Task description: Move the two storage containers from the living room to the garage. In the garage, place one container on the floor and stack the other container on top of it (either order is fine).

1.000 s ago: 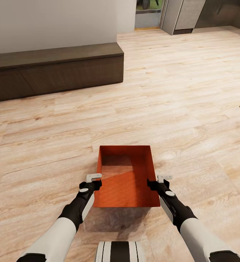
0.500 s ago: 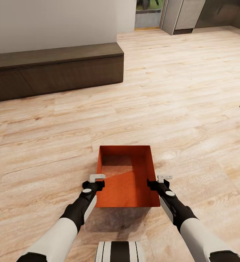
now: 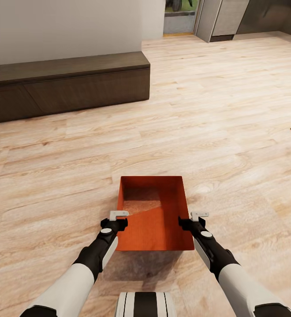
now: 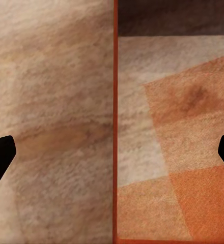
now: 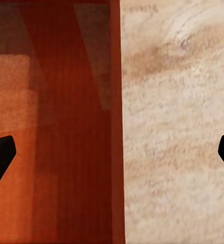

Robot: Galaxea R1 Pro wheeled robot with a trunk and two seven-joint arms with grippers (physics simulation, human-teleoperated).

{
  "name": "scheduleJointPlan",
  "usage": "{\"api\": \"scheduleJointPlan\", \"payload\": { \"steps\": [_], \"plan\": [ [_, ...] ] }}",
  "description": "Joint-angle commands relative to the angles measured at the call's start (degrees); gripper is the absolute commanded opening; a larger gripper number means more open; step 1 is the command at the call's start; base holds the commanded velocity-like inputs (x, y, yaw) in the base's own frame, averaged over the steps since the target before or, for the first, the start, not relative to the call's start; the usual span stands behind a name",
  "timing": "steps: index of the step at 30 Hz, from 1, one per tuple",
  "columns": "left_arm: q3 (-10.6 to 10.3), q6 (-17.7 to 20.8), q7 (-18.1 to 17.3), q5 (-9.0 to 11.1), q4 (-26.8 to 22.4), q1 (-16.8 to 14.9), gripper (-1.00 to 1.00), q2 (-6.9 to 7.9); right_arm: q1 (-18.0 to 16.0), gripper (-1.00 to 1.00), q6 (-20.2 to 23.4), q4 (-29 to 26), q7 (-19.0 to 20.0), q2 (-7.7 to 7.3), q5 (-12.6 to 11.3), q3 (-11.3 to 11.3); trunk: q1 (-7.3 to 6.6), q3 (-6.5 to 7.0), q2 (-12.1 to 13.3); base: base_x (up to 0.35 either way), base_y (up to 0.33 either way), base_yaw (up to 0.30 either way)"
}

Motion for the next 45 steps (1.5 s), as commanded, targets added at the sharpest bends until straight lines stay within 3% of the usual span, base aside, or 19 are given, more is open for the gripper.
{"api": "scheduleJointPlan", "payload": {
  "steps": [1,13,17,21,45],
  "plan": [
    [-0.16,0.36,0.34,-0.03,-0.1,0.0,1.0,0.0,-0.02,1.0,0.11,-0.05,-0.46,-0.05,-0.38,0.42,-0.01,-0.03,-0.01,0.0,0.0,0.0],
    [-0.16,0.36,0.35,0.0,-0.14,0.0,1.0,0.0,-0.02,1.0,0.13,-0.05,-0.27,-0.05,-0.28,0.54,-0.01,-0.03,-0.01,0.0,0.0,0.0],
    [-0.16,0.36,0.35,-0.05,-0.18,0.0,1.0,0.0,-0.02,1.0,0.21,0.04,0.1,-0.13,3.66,0.61,-0.01,-0.03,-0.01,0.0,0.0,0.0],
    [-0.16,0.36,0.35,-0.03,-0.18,0.0,1.0,0.0,-0.02,1.0,0.22,0.04,0.53,-0.14,4.44,0.6,-0.01,-0.03,-0.01,0.0,0.0,0.0],
    [-0.16,0.36,0.35,-0.05,-0.27,0.0,1.0,0.0,-0.02,1.0,0.11,0.04,0.29,0.07,3.94,-0.17,-0.01,-0.03,-0.01,0.0,0.0,0.0]
  ]
}}
